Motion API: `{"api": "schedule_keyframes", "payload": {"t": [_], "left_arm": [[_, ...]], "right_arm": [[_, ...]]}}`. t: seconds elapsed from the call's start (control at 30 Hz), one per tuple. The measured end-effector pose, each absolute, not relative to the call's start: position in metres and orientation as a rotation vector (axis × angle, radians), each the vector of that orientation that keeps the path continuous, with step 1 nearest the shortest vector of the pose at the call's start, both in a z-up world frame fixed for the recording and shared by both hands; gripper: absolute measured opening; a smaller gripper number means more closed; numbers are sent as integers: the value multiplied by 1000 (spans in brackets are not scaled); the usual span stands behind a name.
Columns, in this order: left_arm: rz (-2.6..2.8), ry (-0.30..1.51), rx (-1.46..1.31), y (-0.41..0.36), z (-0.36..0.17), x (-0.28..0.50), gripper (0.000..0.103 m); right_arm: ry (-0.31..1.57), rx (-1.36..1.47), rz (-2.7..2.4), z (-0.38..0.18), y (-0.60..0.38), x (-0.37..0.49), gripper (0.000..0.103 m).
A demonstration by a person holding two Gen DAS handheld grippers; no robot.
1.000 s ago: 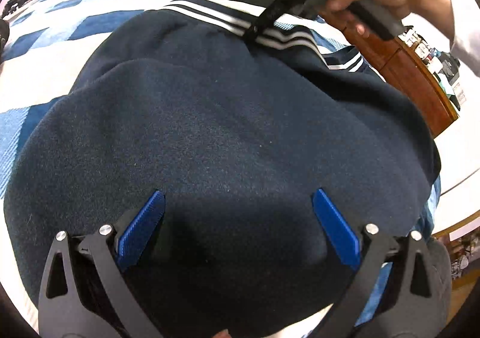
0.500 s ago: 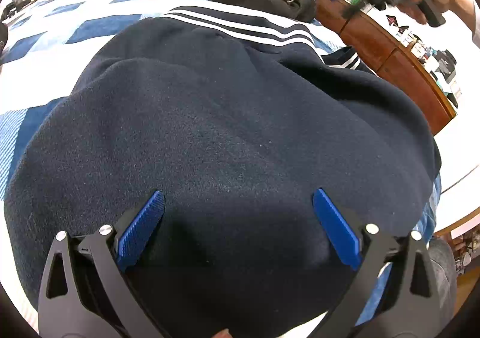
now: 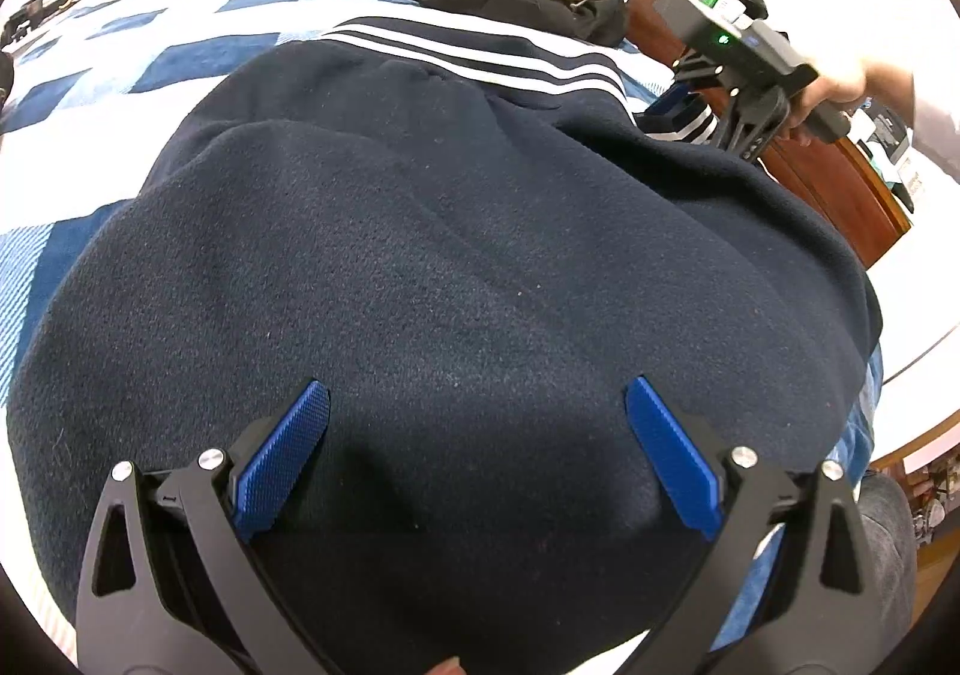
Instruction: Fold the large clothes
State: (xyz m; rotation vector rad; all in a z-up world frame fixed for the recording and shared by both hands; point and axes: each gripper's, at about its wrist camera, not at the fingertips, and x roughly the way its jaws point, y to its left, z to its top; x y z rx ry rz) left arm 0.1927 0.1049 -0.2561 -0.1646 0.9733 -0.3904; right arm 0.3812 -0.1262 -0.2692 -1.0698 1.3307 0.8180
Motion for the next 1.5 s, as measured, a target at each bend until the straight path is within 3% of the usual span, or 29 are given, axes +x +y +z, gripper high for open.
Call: {"api": "schedule_keyframes", "payload": {"t": [0.1,0.17,0.27,0.43,0.53,0.7,0.93,1.0,1.07,1.1,1.17,1.2,1.23,1.5], "left_arm": [[-393,971,-163,105,-256,193,97],[-393,970,-162,104,-257,193,97],[-390,968,-161,104,-257,193,97],[-392,968,-164,104,-256,194,97],[-391,969,-165,104,-257,194,97],[-389,969,-167,104,-257,194,97],[-382,975,-177,104,-260,197,97],[-385,976,-174,104,-260,197,97],[-386,978,-169,104,-260,197,96],[-386,977,-166,104,-260,197,96],[-386,973,-159,103,-259,195,96],[-383,971,-144,102,-257,194,96],[-377,967,-129,100,-255,193,96],[-251,911,25,94,-211,178,97]], "right_arm": [[1367,-1049,842,-271,-128,379,70],[1407,-1017,813,-267,-129,381,44],[1432,-989,779,-258,-132,385,26],[1401,-965,757,-229,-137,385,18],[1364,-946,742,-206,-143,384,8],[1317,-914,659,-181,-156,411,8],[1392,-904,593,-235,-159,442,9],[1417,-893,573,-256,-160,439,13],[1391,-874,516,-265,-164,437,42],[1362,-851,476,-260,-168,436,50],[1339,-797,460,-245,-177,431,84],[1337,-773,474,-238,-182,428,95],[1319,-749,486,-225,-189,418,98],[1121,-498,536,-142,-237,301,98]]}}
